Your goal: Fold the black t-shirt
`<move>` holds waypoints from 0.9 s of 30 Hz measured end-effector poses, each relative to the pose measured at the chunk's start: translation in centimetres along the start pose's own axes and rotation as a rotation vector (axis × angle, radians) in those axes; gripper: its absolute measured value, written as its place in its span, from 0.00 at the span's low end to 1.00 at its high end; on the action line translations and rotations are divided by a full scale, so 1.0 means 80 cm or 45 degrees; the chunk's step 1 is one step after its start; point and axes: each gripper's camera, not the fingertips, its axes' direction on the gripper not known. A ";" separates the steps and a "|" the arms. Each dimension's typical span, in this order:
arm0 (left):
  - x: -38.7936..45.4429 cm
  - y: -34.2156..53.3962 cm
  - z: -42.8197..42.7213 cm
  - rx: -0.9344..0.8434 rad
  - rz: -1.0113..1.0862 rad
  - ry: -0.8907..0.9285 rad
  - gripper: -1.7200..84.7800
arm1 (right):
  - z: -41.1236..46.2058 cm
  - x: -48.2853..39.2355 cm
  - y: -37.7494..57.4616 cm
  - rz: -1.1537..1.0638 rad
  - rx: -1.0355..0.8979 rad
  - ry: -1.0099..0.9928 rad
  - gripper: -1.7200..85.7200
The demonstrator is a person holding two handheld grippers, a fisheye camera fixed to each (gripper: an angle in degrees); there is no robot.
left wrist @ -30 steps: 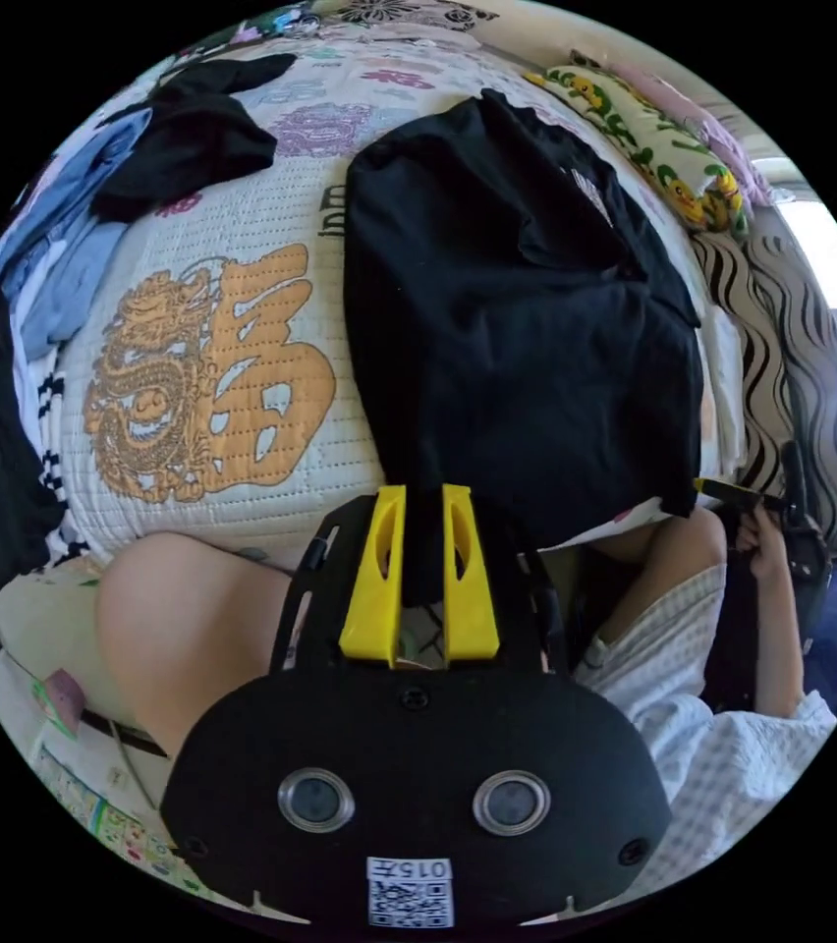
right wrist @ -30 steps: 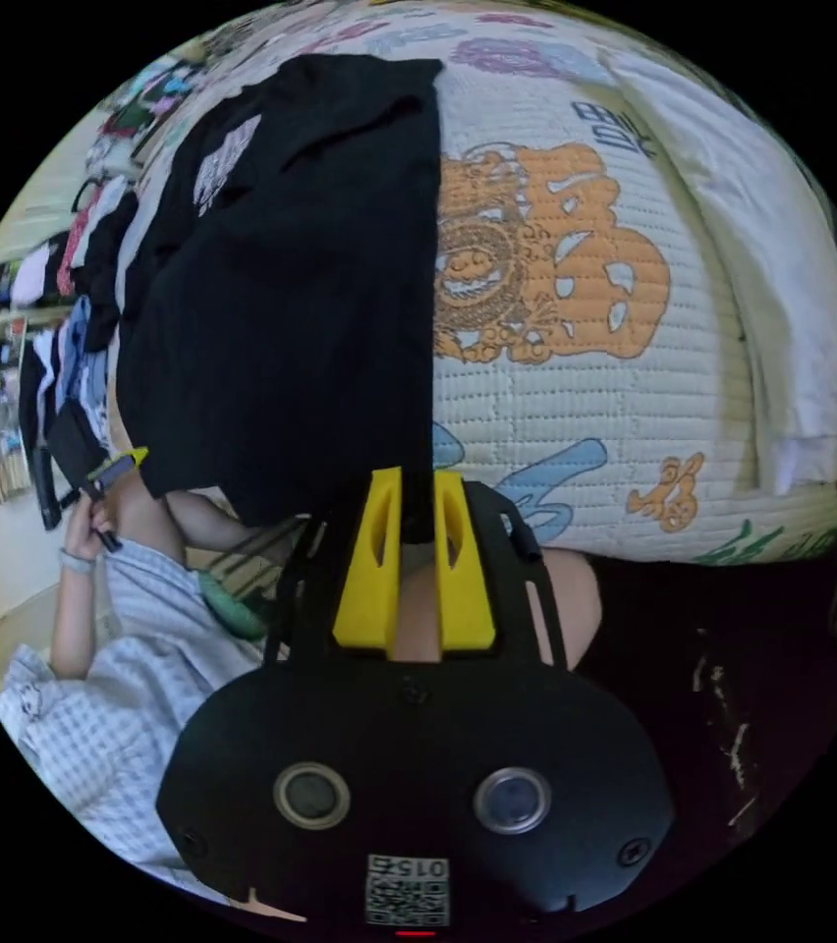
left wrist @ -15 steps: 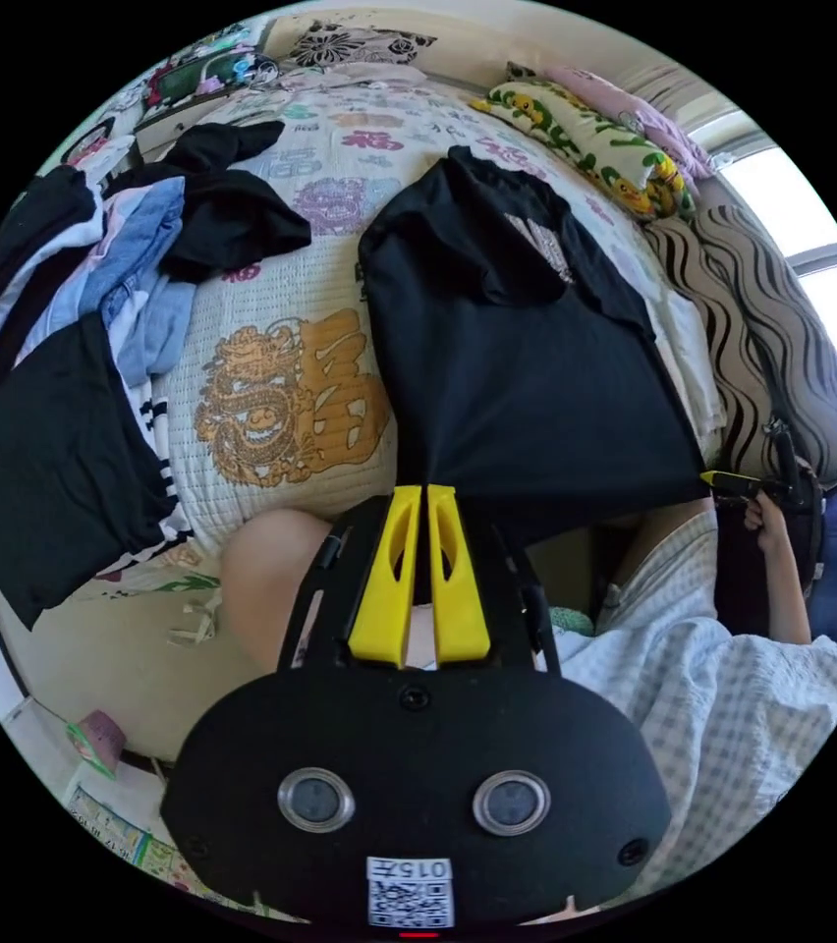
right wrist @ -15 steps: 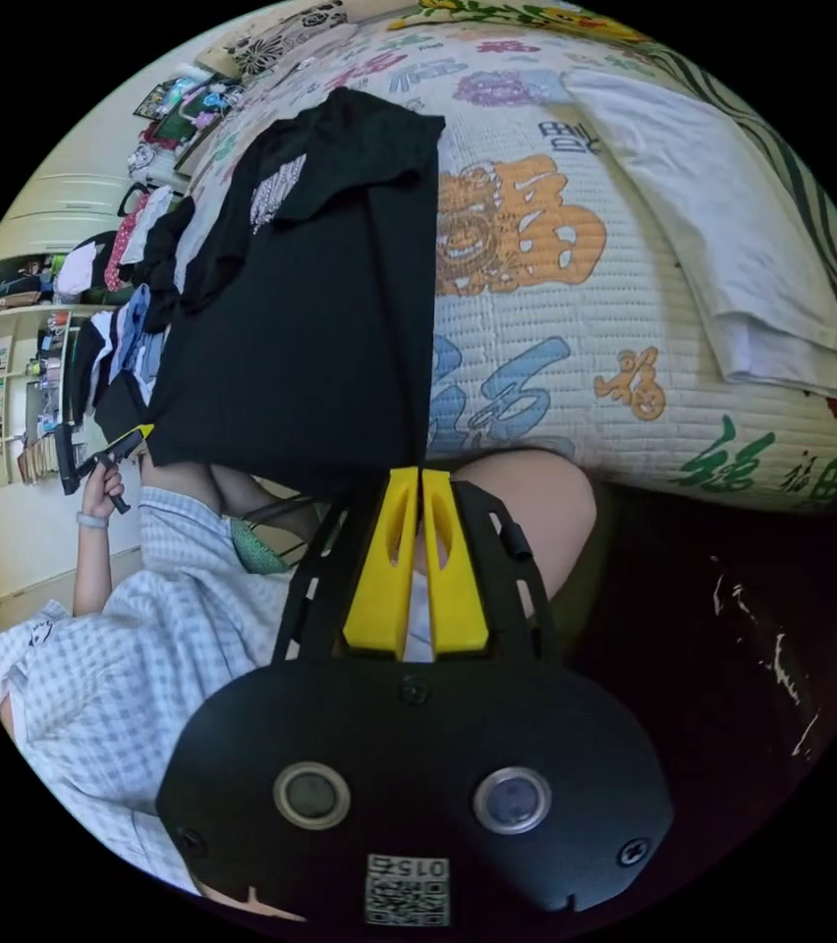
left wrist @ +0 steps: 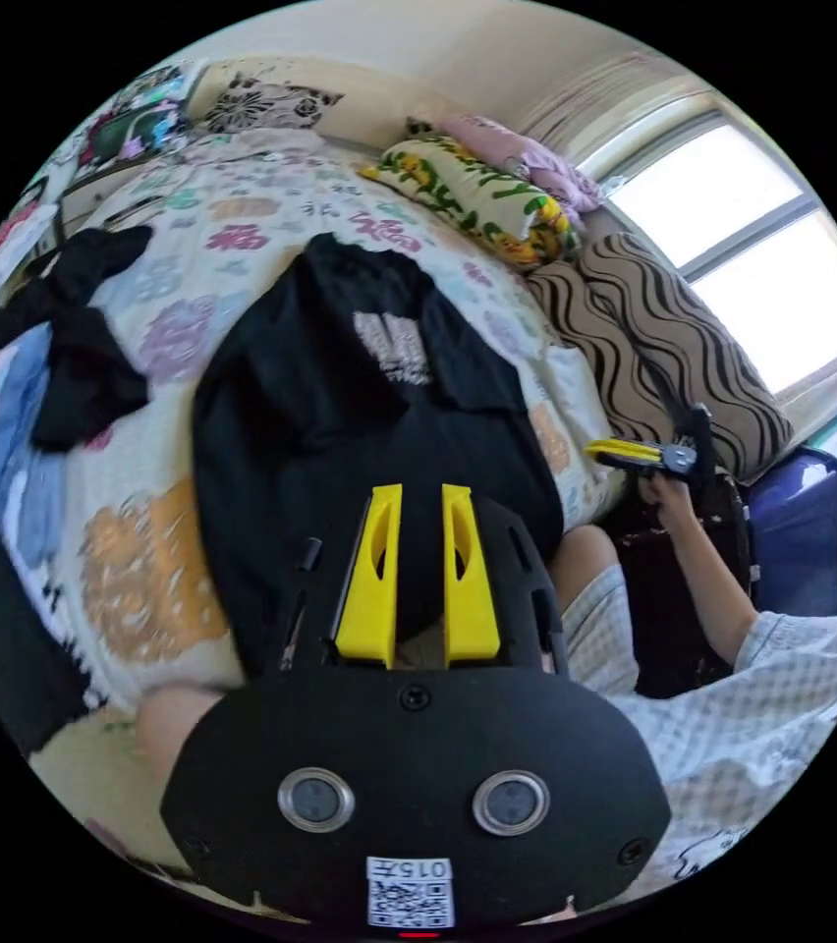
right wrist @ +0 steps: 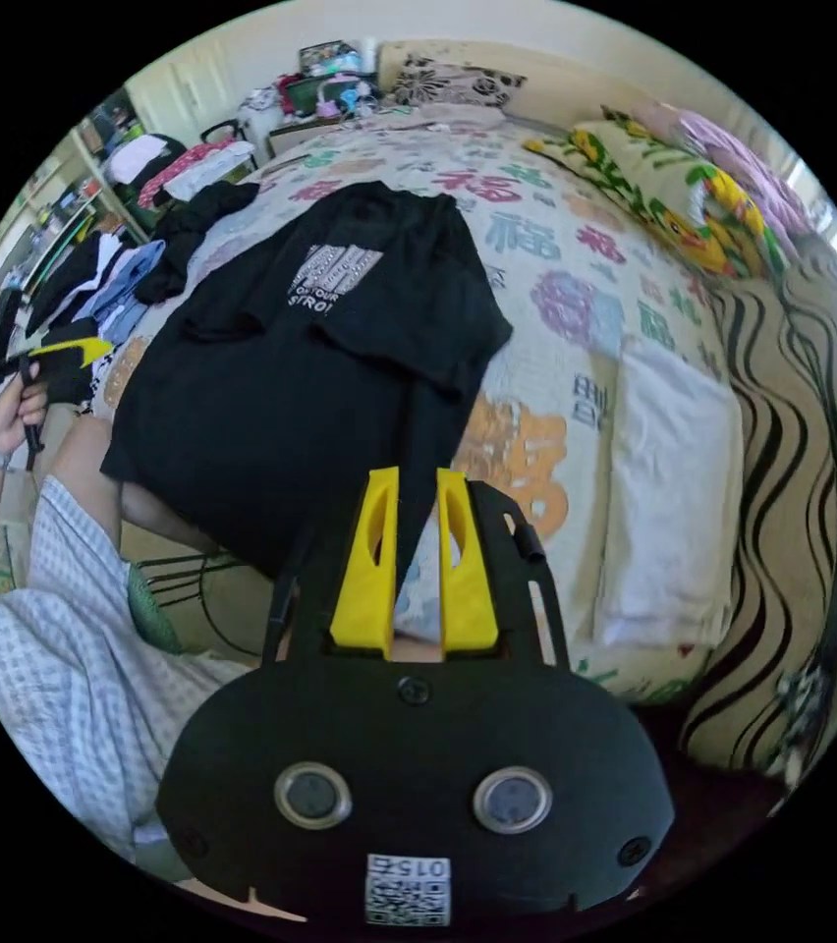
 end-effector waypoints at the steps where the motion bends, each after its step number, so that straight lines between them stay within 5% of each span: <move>1: 0.004 -0.017 0.017 0.000 0.012 0.020 0.10 | 0.009 0.000 -0.013 -0.025 -0.003 0.006 0.10; 9: -0.003 -0.182 0.260 -0.202 -0.086 0.177 0.13 | 0.143 0.033 -0.124 -0.216 -0.207 -0.023 0.11; 16: -0.015 -0.210 0.321 -0.383 -0.212 0.235 0.02 | 0.148 0.074 -0.137 -0.115 -0.206 -0.217 0.04; 22: 0.025 -0.318 0.285 -0.177 -0.107 0.416 0.01 | 0.112 0.179 -0.153 0.231 -0.011 -0.503 0.03; 27: 0.112 -0.457 0.356 -0.053 0.136 0.527 0.01 | 0.125 0.306 -0.147 0.665 0.169 -0.702 0.02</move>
